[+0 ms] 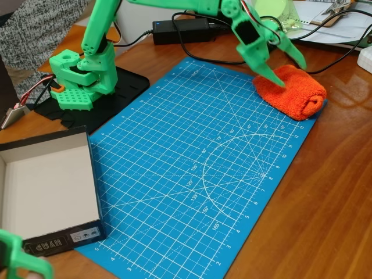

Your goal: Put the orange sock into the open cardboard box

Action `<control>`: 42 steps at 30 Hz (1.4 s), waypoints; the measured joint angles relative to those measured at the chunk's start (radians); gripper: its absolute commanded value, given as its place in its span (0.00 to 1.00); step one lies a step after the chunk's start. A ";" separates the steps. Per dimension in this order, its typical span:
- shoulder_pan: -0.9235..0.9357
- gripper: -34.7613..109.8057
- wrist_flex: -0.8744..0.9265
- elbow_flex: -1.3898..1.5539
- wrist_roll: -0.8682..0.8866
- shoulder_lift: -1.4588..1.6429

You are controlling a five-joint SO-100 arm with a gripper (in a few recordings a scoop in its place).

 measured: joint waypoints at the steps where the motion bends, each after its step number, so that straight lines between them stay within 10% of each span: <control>1: -0.002 0.42 -0.017 -0.009 -0.003 -0.028; 22: -0.112 0.46 -0.155 -0.202 -0.170 -0.276; 28: -0.115 0.41 -0.192 -0.155 -0.526 -0.272; 42: -0.115 0.24 -0.192 -0.199 -0.380 -0.295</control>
